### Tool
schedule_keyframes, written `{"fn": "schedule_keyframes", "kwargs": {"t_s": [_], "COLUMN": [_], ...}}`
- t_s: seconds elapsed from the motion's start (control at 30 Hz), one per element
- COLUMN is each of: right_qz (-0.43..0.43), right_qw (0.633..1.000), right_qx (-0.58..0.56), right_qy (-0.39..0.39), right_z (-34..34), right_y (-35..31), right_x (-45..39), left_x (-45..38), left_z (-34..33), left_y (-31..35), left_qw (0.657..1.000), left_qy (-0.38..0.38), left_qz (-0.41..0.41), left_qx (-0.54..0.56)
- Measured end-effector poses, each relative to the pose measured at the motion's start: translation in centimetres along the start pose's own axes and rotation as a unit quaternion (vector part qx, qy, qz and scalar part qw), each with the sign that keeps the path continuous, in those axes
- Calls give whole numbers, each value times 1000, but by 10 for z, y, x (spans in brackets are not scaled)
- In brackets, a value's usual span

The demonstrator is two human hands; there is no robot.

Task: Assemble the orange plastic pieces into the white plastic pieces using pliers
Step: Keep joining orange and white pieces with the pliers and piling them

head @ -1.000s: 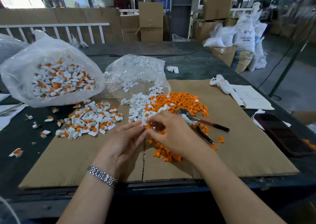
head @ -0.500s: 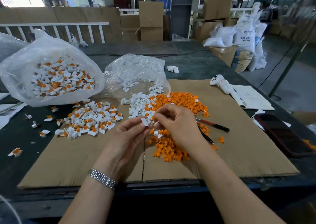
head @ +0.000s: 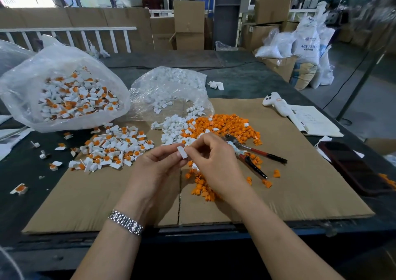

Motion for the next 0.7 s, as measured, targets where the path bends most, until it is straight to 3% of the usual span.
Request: {"fn": "schedule_keyframes", "kwargs": {"t_s": [0.27,0.5,0.7], "right_qz": [-7,32,57], "right_qw": [992,994,991], "right_qx": [-108,-40,10], "right_qy": [-65,-99,-120], "right_z": [5,16,19], "right_y": [1,-4,-9], "right_x": [6,4,1], "left_x": [-7,-8,-7], "left_z": [7,13,16], "left_y": [0,-8,-2], "left_qw": [1000,999,998], "left_qy": [-3,-23,-25], "left_qz": [-1,33,12], "left_qx": [-20,-4,-50]}}
Point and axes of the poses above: each hand's wrist, its own x-axis away from the middle knuckle, its own z-axis out of the back of the hand, y = z × x, the point moved 5 cm from there along -x, towards the middle knuckle
